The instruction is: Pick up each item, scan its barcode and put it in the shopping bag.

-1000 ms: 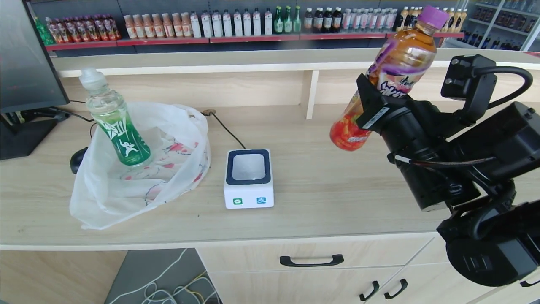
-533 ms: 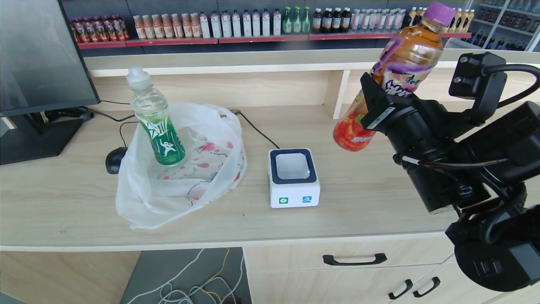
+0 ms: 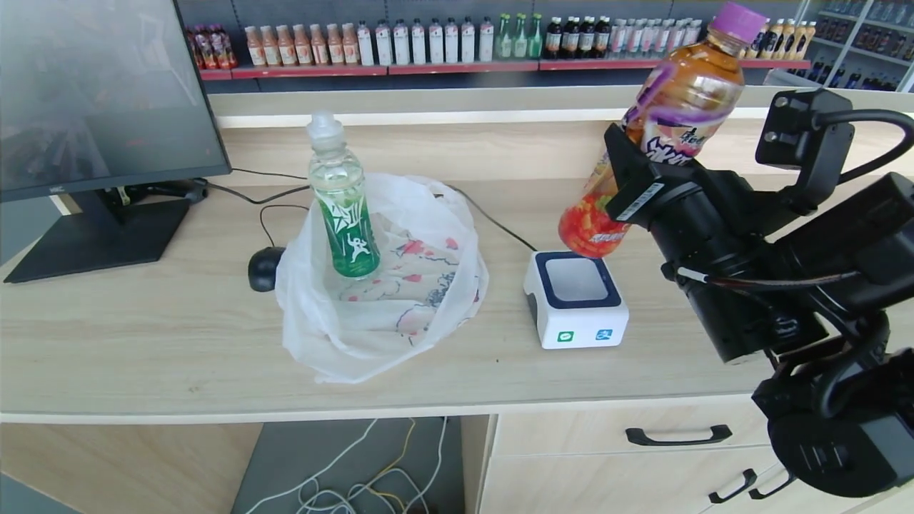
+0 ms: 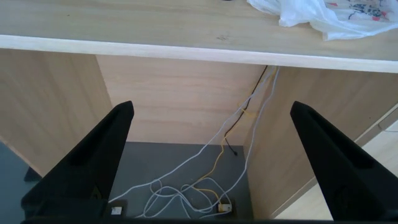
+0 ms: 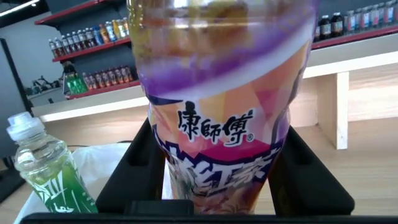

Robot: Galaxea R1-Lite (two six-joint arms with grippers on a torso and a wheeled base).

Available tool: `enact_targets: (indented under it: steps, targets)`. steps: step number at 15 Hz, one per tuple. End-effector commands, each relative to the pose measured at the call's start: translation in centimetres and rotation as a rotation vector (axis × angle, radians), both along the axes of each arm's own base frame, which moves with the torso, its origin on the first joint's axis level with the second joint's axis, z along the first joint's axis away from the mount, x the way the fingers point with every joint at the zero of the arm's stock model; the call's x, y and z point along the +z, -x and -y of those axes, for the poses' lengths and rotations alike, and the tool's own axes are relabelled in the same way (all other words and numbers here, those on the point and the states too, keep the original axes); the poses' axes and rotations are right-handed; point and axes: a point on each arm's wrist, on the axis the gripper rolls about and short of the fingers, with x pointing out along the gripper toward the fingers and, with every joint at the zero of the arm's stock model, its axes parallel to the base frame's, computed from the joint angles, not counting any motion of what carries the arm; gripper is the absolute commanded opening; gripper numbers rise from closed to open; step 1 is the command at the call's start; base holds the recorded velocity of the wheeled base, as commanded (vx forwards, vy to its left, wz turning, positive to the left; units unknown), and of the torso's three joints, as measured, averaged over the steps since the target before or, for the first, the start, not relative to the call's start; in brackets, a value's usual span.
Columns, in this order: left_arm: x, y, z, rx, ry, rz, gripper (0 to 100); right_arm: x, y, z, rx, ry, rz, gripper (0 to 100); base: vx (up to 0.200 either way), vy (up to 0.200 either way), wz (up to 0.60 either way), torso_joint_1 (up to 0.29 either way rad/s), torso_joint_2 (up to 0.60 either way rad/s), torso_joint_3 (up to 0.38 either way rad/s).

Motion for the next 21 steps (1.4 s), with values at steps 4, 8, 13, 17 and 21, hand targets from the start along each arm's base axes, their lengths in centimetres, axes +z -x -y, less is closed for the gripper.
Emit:
enact_targets:
  steps: [4, 8, 13, 17, 21]
  targets:
    - [0.0, 0.0, 0.0, 0.001, 0.000, 0.000, 100, -0.6, 0.2, -1.2, 0.034, 0.010, -0.013, 0, 0.000, 0.000, 0.00, 0.000, 0.00, 0.000]
    - [0.0, 0.0, 0.0, 0.001, 0.000, 0.000, 100, -1.6, 1.0, -0.9, 0.077, 0.012, -0.054, 0, 0.000, 0.000, 0.00, 0.000, 0.00, 0.000]
    - [0.0, 0.0, 0.0, 0.001, 0.000, 0.000, 100, -2.2, 0.2, -1.6, 0.250, -0.143, -0.093, 0, 0.000, 0.000, 0.00, 0.000, 0.00, 0.000]
    - [0.0, 0.0, 0.0, -0.001, 0.000, 0.000, 100, -2.2, 0.2, -1.5, 0.371, -0.362, -0.144, 0, 0.000, 0.000, 0.00, 0.000, 0.00, 0.000]
    - [0.0, 0.0, 0.0, 0.001, 0.000, 0.000, 100, -2.3, -0.1, -1.1, 0.445, -0.550, -0.186, 0, 0.000, 0.000, 0.00, 0.000, 0.00, 0.000]
